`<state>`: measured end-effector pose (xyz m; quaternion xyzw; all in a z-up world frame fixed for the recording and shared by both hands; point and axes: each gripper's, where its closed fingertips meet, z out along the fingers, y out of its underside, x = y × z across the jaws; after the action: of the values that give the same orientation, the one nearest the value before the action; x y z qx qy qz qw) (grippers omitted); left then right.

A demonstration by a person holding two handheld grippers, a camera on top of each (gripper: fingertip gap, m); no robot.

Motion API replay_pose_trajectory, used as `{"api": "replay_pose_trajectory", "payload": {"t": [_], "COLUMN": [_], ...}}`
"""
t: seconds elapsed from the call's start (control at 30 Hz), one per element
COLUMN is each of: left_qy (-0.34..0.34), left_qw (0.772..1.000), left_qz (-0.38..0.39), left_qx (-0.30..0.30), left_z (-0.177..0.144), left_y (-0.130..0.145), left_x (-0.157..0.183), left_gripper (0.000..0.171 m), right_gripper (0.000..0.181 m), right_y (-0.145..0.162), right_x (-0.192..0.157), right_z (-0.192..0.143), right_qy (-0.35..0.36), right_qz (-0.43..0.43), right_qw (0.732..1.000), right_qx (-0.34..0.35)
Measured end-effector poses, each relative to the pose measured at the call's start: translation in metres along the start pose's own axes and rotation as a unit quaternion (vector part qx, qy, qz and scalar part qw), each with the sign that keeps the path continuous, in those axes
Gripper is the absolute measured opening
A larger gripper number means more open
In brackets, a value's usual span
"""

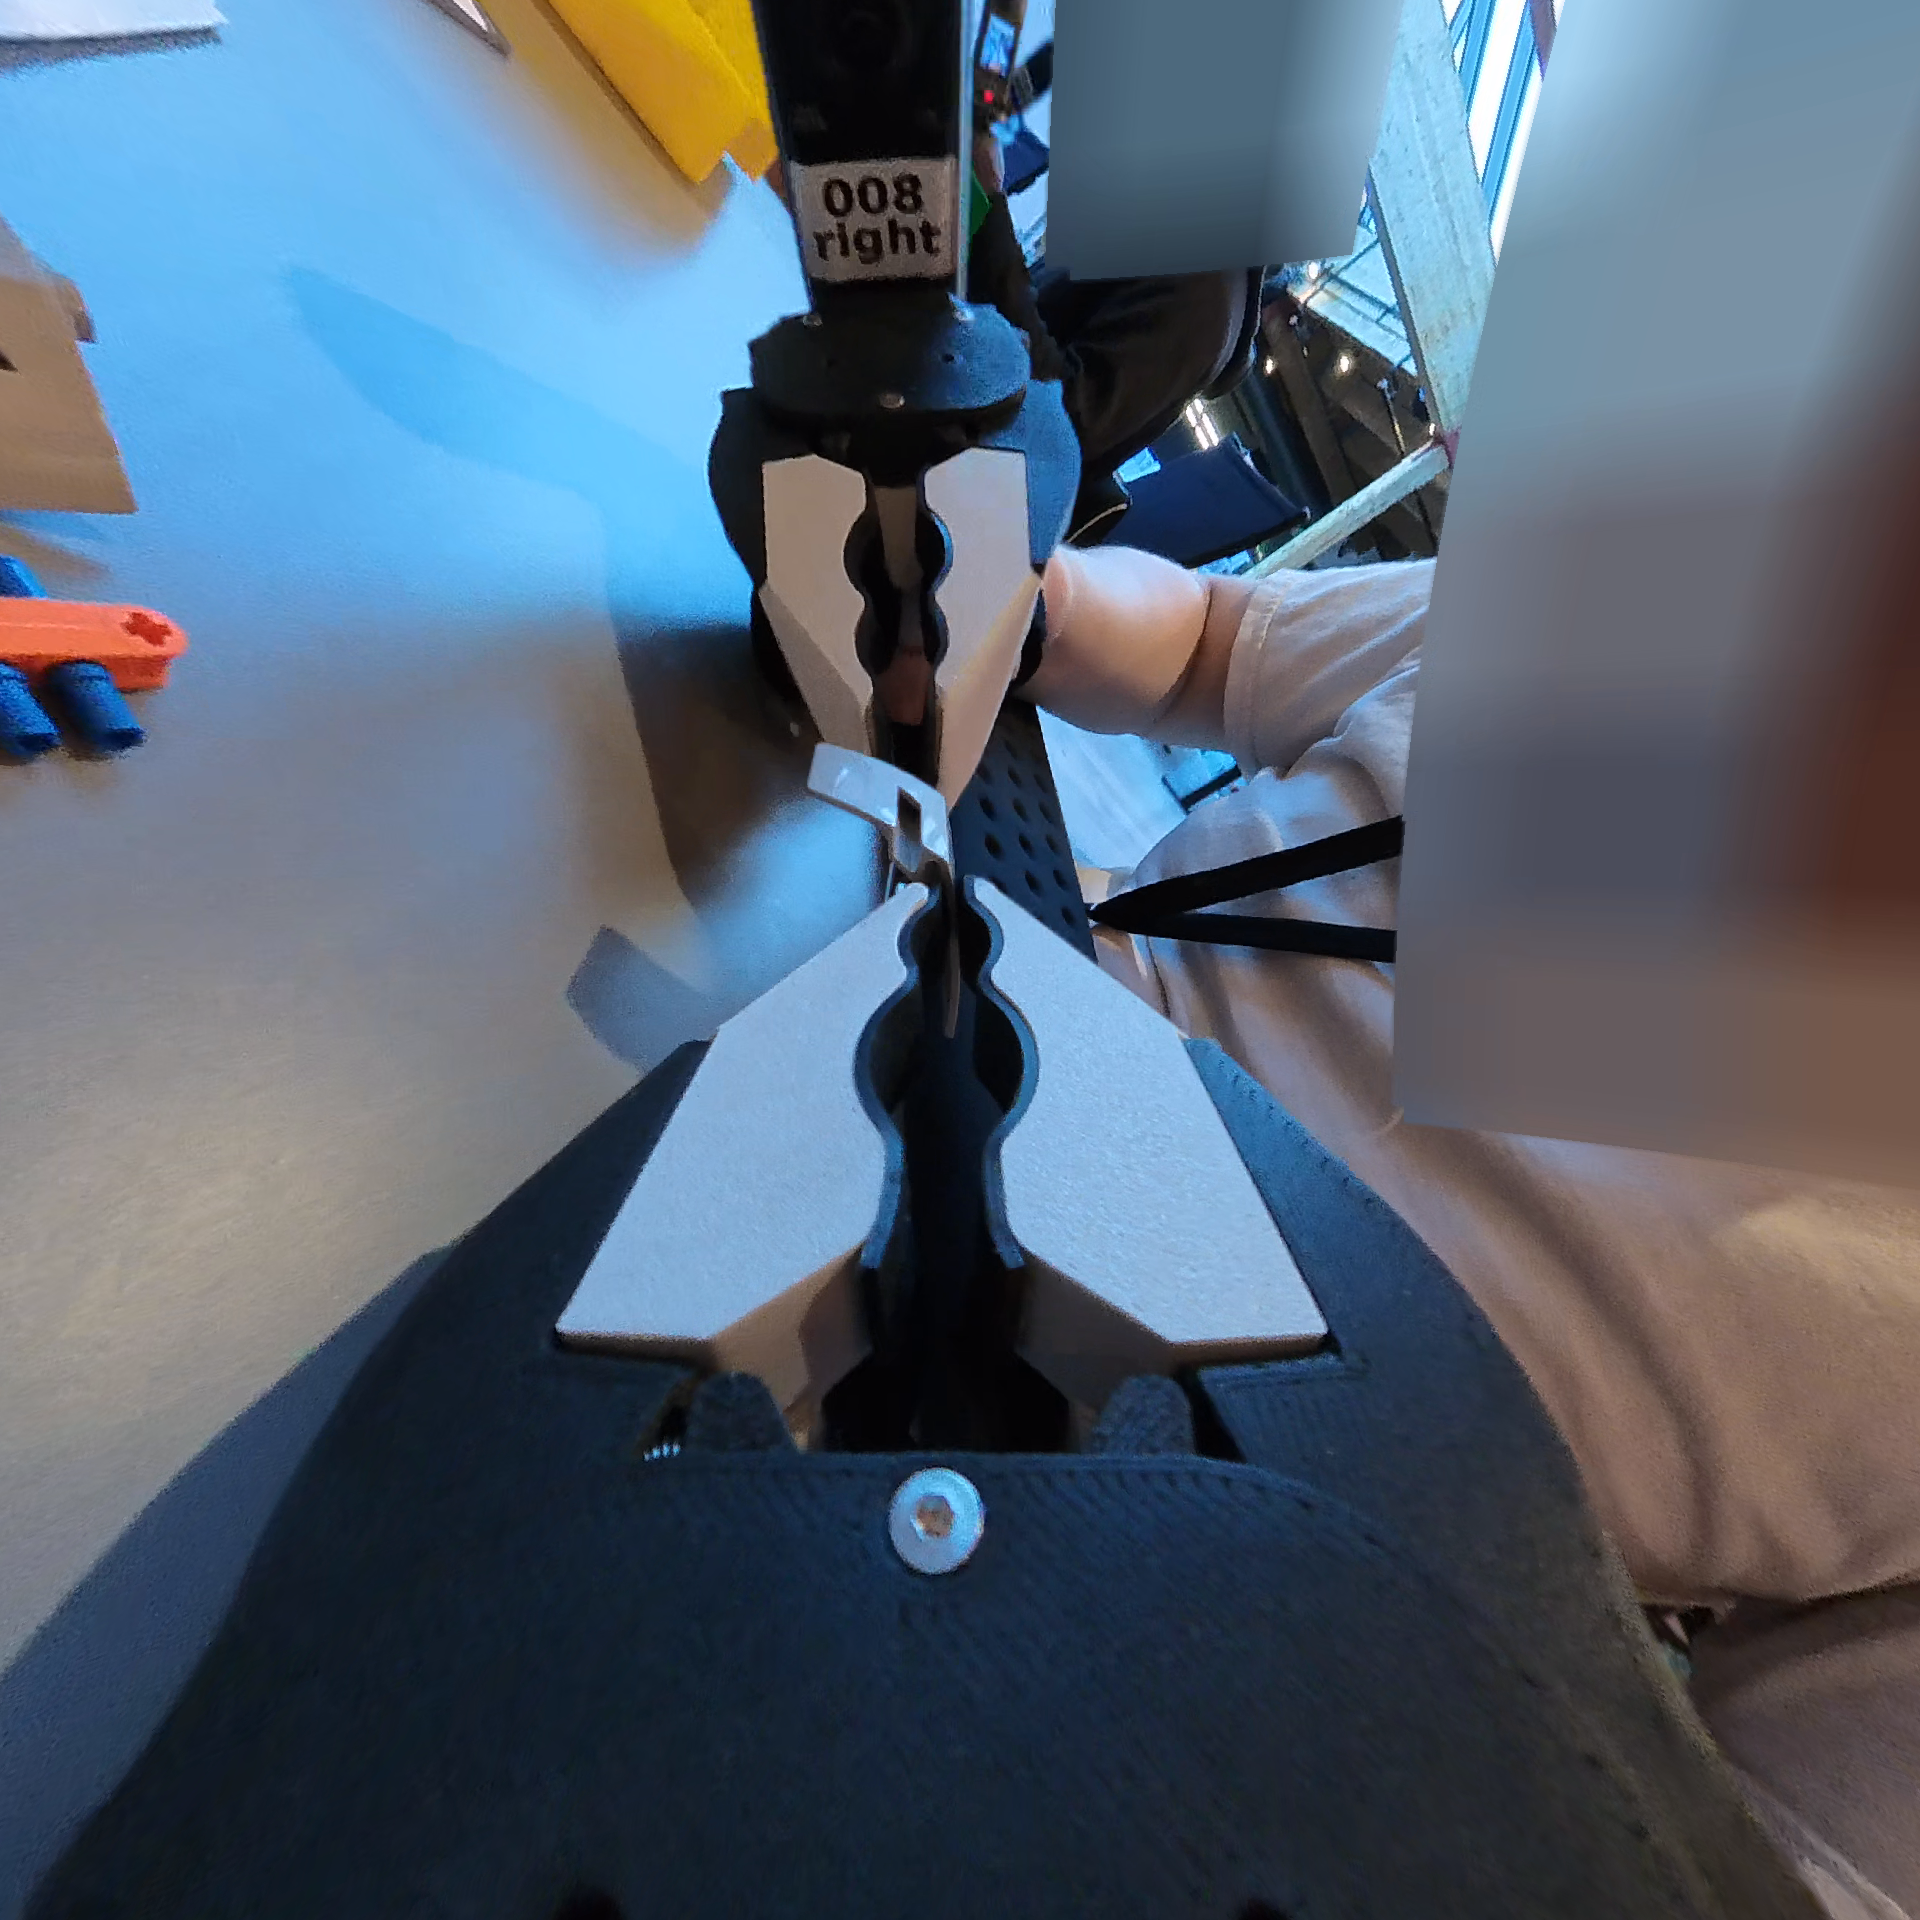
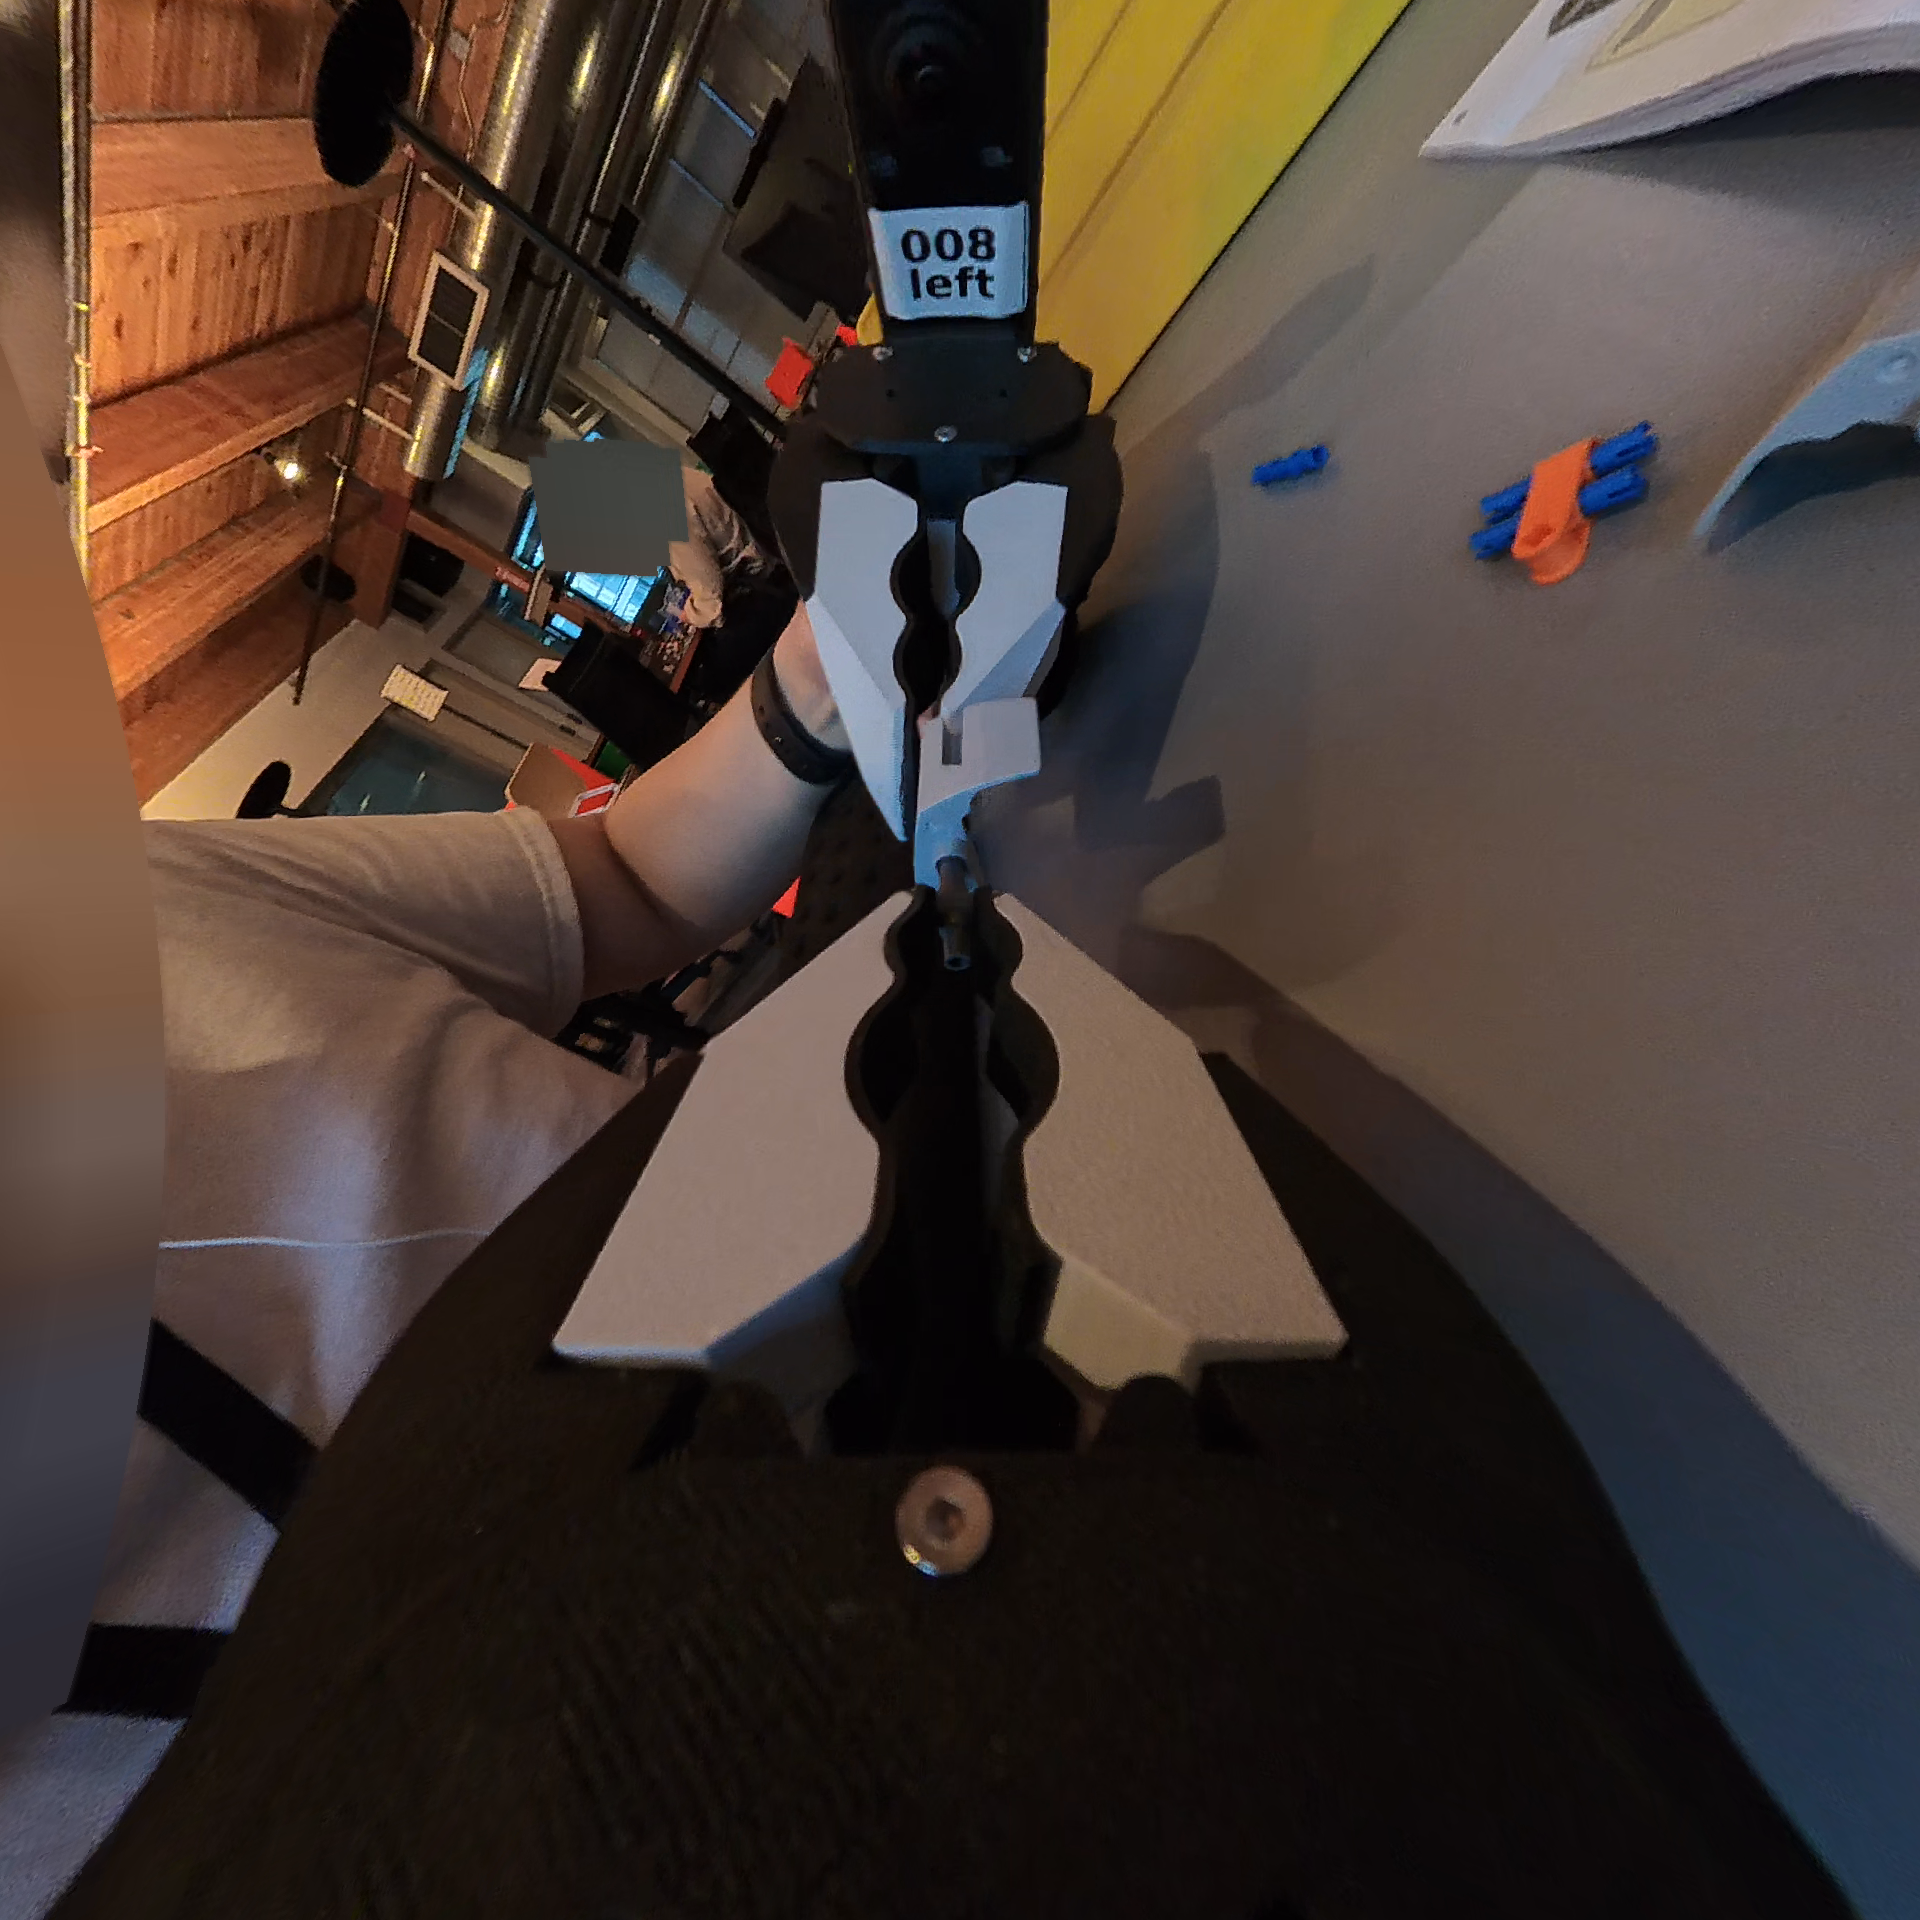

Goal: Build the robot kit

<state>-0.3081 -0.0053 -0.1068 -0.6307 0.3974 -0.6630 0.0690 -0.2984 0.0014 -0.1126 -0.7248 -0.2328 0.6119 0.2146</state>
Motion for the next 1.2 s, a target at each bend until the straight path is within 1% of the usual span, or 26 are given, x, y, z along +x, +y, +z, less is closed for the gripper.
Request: {"api": "replay_pose_trajectory", "payload": {"t": [0.13, 0.2, 0.3, 0.37, 0.5, 0.87, 1.0, 1.1, 1.2], "left_qy": [0.001, -0.002, 0.000, -0.005, -0.025, -0.014, -0.003, 0.023, 0.034], "left_qw": [1.000, 1.000, 1.000, 1.000, 0.999, 0.999, 0.999, 0.999, 0.998], "left_qz": [-0.011, -0.011, -0.010, -0.012, -0.017, -0.037, -0.035, -0.030, -0.022], "left_qx": [0.024, 0.026, 0.018, 0.002, -0.026, -0.024, -0.009, 0.026, 0.046], "left_z": [-0.004, -0.005, -0.004, -0.001, 0.003, 0.001, -0.001, -0.006, -0.010], "left_y": [-0.006, -0.007, -0.004, 0.000, 0.007, 0.007, 0.003, -0.007, -0.012], "left_x": [-0.002, -0.002, -0.002, -0.003, -0.008, -0.009, -0.006, 0.002, 0.006], "left_gripper": [0.000, 0.000, 0.000, 0.000, 0.000, 0.000, 0.000, 0.000, 0.000], "right_gripper": [0.005, 0.004, 0.004, 0.004, 0.005, 0.005, 0.005, 0.005, 0.005], "right_y": [-0.007, -0.007, -0.004, 0.001, 0.010, 0.007, 0.002, -0.008, -0.015], "right_x": [0.002, 0.003, 0.002, 0.003, 0.010, 0.010, 0.006, -0.002, -0.007], "right_z": [0.001, 0.001, 0.002, 0.002, 0.001, 0.003, 0.003, 0.002, 0.003], "right_qy": [0.014, 0.015, 0.004, 0.003, 0.047, 0.099, 0.105, 0.094, 0.105], "right_qz": [-0.012, -0.011, 0.000, -0.001, -0.052, -0.161, -0.190, -0.213, -0.249], "right_qw": [1.000, 1.000, 1.000, 1.000, 0.996, 0.981, 0.976, 0.972, 0.962], "right_qx": [0.024, 0.025, 0.011, -0.014, -0.052, -0.038, -0.022, 0.013, 0.028]}}
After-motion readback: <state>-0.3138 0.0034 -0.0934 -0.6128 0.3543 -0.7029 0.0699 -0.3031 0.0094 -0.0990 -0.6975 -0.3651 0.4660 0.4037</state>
